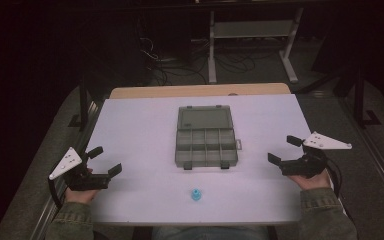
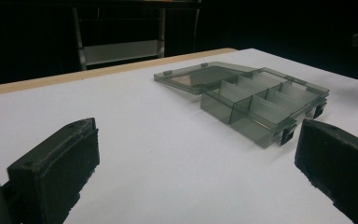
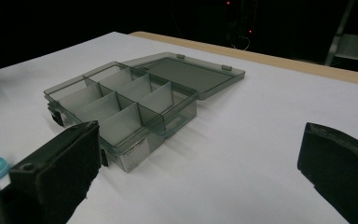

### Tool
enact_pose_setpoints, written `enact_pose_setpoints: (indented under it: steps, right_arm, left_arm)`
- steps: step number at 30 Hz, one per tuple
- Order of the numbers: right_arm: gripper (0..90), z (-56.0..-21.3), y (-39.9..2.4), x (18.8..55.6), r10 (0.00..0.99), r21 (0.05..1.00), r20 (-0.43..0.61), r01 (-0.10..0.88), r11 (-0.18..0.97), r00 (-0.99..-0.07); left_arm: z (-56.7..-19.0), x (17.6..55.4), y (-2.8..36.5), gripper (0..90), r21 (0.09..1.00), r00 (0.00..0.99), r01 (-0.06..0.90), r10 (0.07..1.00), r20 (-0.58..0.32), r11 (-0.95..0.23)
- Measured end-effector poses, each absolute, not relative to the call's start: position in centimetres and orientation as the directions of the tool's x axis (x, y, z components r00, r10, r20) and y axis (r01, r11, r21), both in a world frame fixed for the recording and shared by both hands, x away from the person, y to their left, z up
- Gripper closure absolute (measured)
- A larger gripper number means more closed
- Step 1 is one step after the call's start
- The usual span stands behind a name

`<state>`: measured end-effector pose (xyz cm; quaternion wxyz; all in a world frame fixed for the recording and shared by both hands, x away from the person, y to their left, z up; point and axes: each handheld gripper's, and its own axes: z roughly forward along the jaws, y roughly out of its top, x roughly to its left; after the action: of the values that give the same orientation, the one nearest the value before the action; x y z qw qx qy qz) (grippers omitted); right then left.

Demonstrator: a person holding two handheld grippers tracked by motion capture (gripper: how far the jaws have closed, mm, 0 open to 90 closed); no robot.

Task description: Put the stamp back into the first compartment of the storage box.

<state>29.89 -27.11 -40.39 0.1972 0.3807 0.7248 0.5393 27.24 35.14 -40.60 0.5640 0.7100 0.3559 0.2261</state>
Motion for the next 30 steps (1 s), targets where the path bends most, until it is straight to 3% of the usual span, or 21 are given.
enact_pose_setpoints:
  steps: [30]
  right_arm:
    - [0.0, -38.8, -25.5, 29.8, 0.727, 0.921, 0.120, 0.349, 0.172, -0.676]
  left_arm:
    - [-40.7, 27.3, 34.9, 0.0, 0.964, 0.643, 0.238, 0.763, -0.065, -0.119]
